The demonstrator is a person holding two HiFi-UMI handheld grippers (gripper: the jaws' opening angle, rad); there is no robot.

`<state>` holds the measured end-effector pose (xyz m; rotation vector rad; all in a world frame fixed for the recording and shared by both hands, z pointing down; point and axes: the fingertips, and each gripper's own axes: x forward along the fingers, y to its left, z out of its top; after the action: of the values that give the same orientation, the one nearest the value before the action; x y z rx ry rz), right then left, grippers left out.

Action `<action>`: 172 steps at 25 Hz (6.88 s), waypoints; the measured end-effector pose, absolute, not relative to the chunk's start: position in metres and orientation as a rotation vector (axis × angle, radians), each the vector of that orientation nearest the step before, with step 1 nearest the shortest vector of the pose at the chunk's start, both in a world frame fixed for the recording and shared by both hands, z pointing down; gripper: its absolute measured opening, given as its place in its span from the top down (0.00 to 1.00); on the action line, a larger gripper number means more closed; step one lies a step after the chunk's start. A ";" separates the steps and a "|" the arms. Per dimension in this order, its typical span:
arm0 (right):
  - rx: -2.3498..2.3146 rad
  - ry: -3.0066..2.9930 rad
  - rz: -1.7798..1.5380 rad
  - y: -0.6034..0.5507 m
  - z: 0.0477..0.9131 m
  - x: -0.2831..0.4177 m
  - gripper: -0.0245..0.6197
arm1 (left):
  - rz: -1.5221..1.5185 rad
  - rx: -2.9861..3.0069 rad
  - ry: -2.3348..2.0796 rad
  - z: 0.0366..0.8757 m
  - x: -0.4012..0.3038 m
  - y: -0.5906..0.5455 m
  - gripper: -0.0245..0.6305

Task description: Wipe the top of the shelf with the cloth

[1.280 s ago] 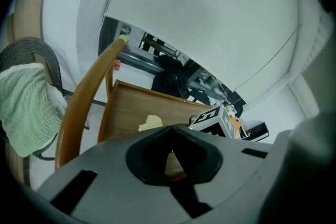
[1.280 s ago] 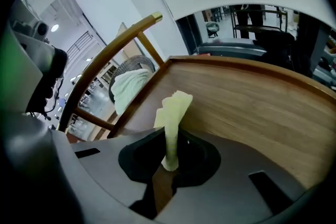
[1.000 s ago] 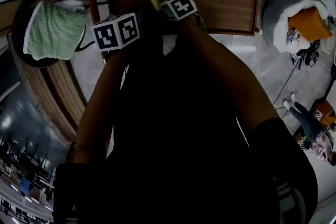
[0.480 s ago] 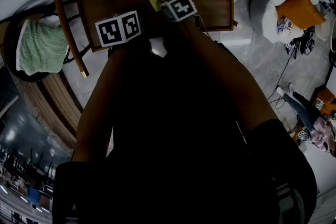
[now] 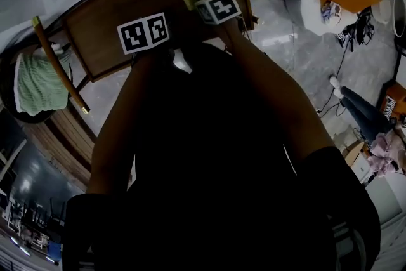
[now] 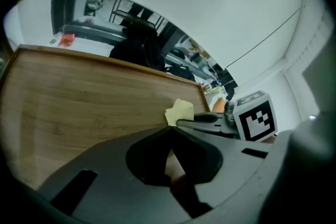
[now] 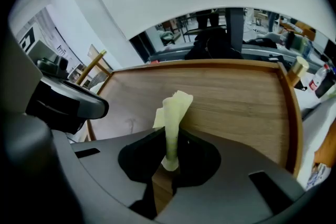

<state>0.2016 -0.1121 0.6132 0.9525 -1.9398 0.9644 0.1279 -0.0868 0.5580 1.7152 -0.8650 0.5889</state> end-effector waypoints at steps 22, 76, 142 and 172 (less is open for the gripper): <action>1.269 -1.619 0.930 -0.112 0.598 0.345 0.89 | 0.573 1.789 -0.812 0.538 0.149 -0.093 0.95; 0.615 -2.034 0.943 -0.065 0.624 -0.081 0.89 | 0.572 1.665 -1.013 0.506 -0.119 -0.046 0.95; 0.885 -2.138 0.999 -0.073 0.551 -0.033 0.89 | 0.583 1.790 -1.000 0.449 -0.124 -0.040 0.95; 0.364 -2.022 0.890 0.021 0.631 -0.202 0.89 | 0.673 1.627 -1.058 0.502 -0.206 0.001 0.95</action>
<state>-0.2021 0.0211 0.6309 0.3636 -2.0220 0.8902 -0.2062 0.0010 0.5019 1.6266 -1.0576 0.6733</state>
